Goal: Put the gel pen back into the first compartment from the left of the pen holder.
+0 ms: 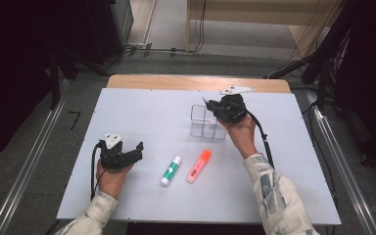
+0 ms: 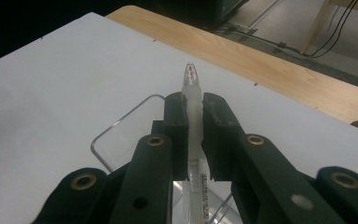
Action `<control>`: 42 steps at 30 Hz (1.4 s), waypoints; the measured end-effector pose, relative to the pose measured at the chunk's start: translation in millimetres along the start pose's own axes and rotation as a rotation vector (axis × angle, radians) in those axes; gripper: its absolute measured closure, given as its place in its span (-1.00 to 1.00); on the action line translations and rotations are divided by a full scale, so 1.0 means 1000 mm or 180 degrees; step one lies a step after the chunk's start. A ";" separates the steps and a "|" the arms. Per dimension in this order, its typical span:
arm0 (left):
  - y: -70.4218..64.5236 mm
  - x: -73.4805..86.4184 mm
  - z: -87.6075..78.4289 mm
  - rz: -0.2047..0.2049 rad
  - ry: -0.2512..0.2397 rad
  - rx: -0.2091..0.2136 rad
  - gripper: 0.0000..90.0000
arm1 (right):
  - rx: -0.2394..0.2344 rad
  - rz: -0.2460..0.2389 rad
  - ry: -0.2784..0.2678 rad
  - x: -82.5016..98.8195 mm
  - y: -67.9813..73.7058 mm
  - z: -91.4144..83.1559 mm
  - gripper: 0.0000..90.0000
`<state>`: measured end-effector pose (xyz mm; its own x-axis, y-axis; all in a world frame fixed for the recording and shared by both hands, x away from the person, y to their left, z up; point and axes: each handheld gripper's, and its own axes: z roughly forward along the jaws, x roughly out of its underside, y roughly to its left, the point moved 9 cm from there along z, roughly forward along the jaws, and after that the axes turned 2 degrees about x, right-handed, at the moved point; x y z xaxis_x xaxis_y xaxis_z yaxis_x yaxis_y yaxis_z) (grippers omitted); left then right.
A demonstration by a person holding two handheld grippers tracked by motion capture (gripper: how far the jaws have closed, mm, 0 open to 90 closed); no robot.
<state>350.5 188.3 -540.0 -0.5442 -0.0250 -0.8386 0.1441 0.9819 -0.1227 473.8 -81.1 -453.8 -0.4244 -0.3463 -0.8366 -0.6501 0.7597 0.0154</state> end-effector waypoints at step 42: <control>0.002 -0.001 -0.001 -0.0006 -0.0016 0.0030 -0.60 | -0.0090 -0.0032 0.0009 -0.046 0.027 0.048 0.75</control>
<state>350.7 190.1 -539.0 -0.5403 -0.0279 -0.8410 0.1507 0.9801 -0.1293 505.8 -18.4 -441.1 -0.4196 -0.3555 -0.8352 -0.6719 0.7403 0.0224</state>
